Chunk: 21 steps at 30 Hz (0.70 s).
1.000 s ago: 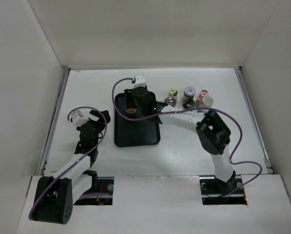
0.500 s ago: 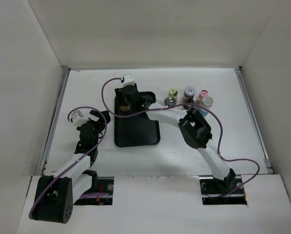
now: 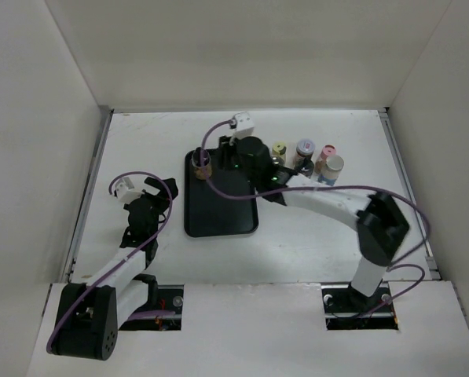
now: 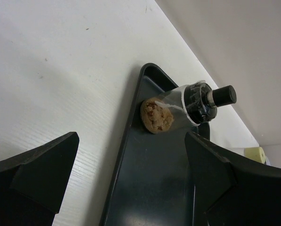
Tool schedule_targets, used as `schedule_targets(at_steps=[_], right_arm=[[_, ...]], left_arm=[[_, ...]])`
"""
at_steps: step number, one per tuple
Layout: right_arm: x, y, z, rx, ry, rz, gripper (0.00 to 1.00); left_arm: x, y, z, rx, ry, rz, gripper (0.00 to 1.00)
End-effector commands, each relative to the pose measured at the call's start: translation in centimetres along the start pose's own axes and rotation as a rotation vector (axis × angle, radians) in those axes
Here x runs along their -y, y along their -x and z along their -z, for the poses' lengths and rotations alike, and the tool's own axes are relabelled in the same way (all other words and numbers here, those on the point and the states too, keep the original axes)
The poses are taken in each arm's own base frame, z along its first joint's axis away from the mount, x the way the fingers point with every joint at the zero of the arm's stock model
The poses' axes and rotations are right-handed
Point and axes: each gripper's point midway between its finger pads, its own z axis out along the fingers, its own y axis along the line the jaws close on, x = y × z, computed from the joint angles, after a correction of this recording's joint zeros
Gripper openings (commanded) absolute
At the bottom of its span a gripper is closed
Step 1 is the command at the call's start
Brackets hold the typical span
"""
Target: Organize the condiment bottles
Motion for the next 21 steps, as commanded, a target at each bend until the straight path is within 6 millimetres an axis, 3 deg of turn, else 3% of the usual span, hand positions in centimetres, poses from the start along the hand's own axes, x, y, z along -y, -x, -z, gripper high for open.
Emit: schedule_targets(at_steps=[1,3,5,9,13,21], right_arm=[[4.1,6.8,5.2,0.206,-0.046,-0.103,0.37],[8.2,5.6,7.5,0.196,-0.143,-0.117,0.32],[11.5,4.0,9.0,0.172,-0.225,-0.126,0.34],[16.1,0.8,10.6,0.107,-0.329,-0.141,0.61],[16.0,-0.8,9.7,0.052,-0.303,-0.112,0.85],[15.8,-1.8,6.5,0.031,-0.299,-0.056,0.95]], left_arm=[[0.9,0.8,0.1,0.036,-0.038,0.018,1.0],[0.9,0.6,0.0,0.026,-0.038,0.021,1.0],[1.3,0.5,0.0,0.019,-0.048,0.022,1.0],[1.0,0.2,-0.2,0.015,-0.034,0.016,1.0],[1.4,0.2,-0.2,0.014,-0.049,0.014,1.0],[1.6,-0.2,-0.3,0.0,-0.052,0.006,1.0]])
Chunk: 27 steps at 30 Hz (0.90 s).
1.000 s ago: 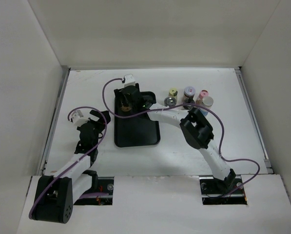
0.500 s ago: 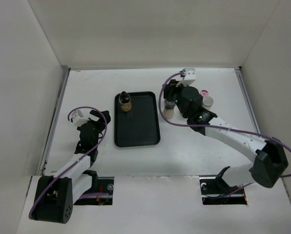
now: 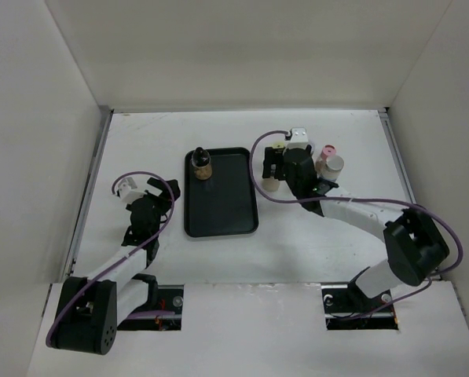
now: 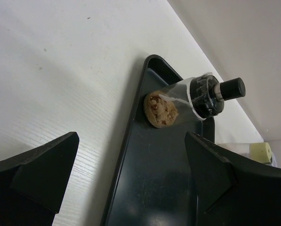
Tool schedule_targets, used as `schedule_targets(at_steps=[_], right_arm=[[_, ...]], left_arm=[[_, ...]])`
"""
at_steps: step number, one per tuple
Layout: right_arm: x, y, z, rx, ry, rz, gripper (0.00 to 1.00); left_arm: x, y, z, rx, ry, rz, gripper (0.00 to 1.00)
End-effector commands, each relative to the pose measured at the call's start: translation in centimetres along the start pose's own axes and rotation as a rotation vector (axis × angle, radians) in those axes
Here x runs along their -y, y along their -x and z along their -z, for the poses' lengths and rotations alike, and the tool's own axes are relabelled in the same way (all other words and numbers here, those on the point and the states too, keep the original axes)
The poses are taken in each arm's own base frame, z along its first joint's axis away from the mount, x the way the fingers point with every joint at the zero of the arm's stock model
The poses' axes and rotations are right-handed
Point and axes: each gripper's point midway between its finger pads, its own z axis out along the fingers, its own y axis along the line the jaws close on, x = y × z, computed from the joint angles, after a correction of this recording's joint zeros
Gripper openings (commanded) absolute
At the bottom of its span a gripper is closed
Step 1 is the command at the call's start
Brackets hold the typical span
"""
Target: Organize the condiment bottles
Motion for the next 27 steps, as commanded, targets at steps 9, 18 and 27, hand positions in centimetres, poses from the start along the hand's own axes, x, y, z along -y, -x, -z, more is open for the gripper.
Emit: schedule_targets(at_steps=[9,18,27], right_arm=[[-2.4,1.1,-3.9,0.026,0.027,0.003,0.89],[-3.2,5.8,-1.4,0.152,0.033,-0.008,0.55],[-10.7,9.0,-1.8,0.205,0.19,-0.014,0.55]], left_arm=[[1.8,1.1,0.0,0.044,-0.062,0.01,1.0],[1.5,0.9,-0.2,0.035,-0.049,0.006,1.0],[1.5,0.8,-0.4,0.028,-0.053,0.013,1.0]])
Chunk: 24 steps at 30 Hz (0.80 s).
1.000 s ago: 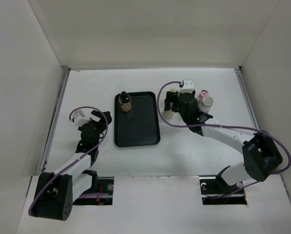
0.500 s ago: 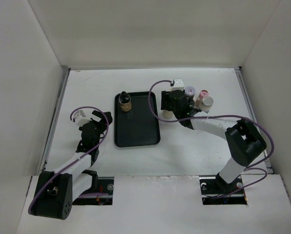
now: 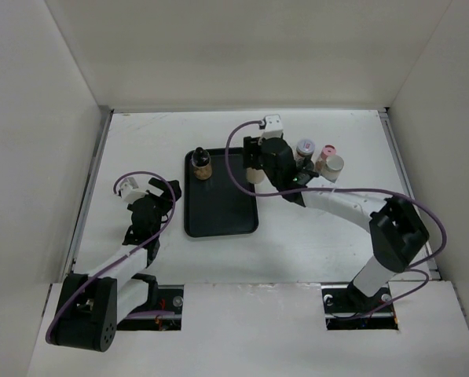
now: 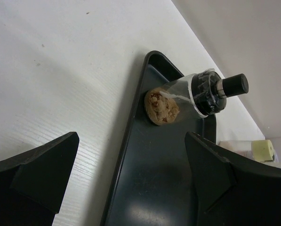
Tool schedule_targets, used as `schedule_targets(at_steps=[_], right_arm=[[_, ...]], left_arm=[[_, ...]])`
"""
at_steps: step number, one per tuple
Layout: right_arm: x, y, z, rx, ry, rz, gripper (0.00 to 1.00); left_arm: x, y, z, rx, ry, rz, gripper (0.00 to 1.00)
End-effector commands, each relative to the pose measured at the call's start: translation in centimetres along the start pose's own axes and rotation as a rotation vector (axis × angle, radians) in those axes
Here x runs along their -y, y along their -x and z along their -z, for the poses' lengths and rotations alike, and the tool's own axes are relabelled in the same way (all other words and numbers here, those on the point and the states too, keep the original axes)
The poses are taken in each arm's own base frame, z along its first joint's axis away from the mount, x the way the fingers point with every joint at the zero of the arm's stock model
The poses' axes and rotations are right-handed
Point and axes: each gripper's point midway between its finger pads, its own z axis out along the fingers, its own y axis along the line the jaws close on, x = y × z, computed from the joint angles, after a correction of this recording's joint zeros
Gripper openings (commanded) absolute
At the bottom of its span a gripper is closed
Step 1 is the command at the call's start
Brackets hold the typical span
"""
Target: Organize the condiment bottles
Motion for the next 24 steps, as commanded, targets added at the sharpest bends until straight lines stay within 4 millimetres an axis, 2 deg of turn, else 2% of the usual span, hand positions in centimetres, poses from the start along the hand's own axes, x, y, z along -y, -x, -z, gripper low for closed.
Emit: schedule_targets(at_steps=[1,4,7,10,16,20,22,24], right_arm=[[-4.0,5.5,-1.8,0.152,0.092,-0.066,0.55],[-5.8,4.7,-4.5,0.133,0.111,-0.062,0.56],[-6.9,4.1,-6.2,0.116,0.113,-0.044,0.57],[-7.5,3.4,-8.0,0.106,0.107,-0.044,0.57],[-7.8,1.4,-10.0,0.096,0.09,-0.058,0.6],[-7.4,-0.1,-9.9,0.069,0.081,-0.064,0.8],[-7.1,0.2,-9.2,0.067,0.081,-0.073,0.86],[-6.8,1.3,-7.8,0.084,0.086,-0.09,0.89]], left_arm=[[1.6,1.3,-0.2,0.041,-0.059,0.02,1.0],[1.9,1.7,0.1,0.059,-0.071,0.016,1.0],[1.5,1.7,0.0,0.059,-0.059,0.017,1.0],[1.8,1.6,0.1,0.054,-0.071,0.021,1.0],[1.6,1.3,-0.1,0.044,-0.062,0.018,1.0],[1.7,1.6,0.0,0.056,-0.064,0.013,1.0],[1.4,1.5,-0.1,0.051,-0.054,0.015,1.0],[1.5,1.3,-0.2,0.042,-0.058,0.017,1.0]])
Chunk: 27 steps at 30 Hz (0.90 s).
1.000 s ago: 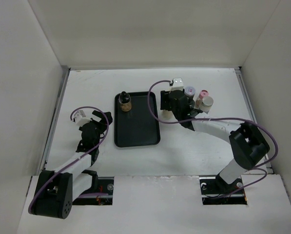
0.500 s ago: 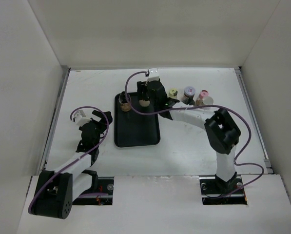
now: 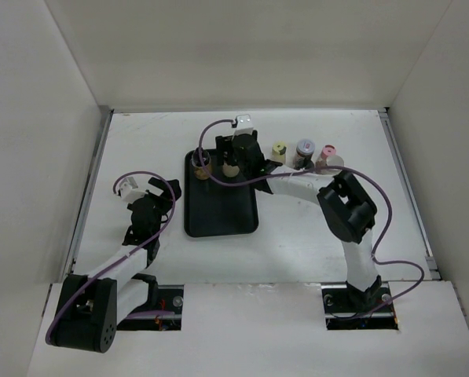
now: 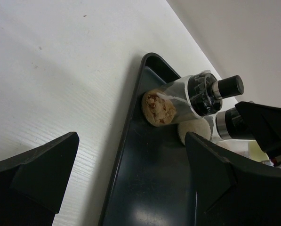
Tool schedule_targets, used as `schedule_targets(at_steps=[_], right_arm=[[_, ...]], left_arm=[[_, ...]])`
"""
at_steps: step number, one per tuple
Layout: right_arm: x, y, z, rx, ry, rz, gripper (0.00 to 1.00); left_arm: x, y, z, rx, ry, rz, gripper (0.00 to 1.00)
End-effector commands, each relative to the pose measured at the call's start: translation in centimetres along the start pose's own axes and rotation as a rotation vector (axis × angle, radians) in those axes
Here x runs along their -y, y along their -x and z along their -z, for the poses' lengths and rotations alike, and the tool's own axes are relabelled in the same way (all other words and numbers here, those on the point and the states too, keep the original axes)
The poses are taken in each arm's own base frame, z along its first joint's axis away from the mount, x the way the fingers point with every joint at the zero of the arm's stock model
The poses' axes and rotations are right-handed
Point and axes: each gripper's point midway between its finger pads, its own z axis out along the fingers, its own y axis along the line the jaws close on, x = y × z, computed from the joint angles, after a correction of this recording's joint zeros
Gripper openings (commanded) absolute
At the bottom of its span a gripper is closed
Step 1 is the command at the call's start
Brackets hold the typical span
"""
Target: Organize the condiment bottles
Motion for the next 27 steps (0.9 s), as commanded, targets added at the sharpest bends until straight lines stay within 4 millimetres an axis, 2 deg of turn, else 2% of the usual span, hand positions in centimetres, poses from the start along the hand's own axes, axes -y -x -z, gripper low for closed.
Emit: schedule_targets(at_steps=[1,5,7,10,12,13,15,19,21,27], right_arm=[[-0.5,6.1,3.1,0.135,0.032,-0.082,0.9],[0.9,9.1,7.6,0.188,0.03,-0.091,0.89],[3.3,9.6,9.8,0.211,-0.016,-0.113,0.77],[7.9,8.4,12.4,0.212,-0.134,-0.136,0.46],[10.3,7.0,13.7,0.193,-0.203,-0.137,0.38],[11.6,6.1,14.4,0.177,-0.239,-0.139,0.38],[13.8,4.2,15.5,0.146,-0.304,-0.156,0.4],[17.1,1.4,16.6,0.091,-0.401,-0.179,0.65],[17.9,0.9,16.6,0.081,-0.425,-0.192,0.72],[19.5,0.1,15.5,0.059,-0.491,-0.193,0.79]], left_arm=[[1.5,1.0,-0.2,0.034,-0.053,0.012,1.0],[1.2,1.0,-0.3,0.037,-0.043,0.006,1.0],[1.4,1.0,-0.2,0.031,-0.051,0.017,1.0],[1.8,1.3,0.0,0.048,-0.064,0.012,1.0],[1.6,1.3,0.0,0.049,-0.056,0.011,1.0],[1.4,1.1,-0.1,0.042,-0.052,0.013,1.0],[1.6,1.0,-0.1,0.033,-0.06,0.015,1.0],[1.8,1.0,-0.2,0.037,-0.058,0.009,1.0],[1.8,0.7,-0.3,0.026,-0.059,0.012,1.0],[2.0,0.8,-0.2,0.035,-0.067,0.008,1.0]])
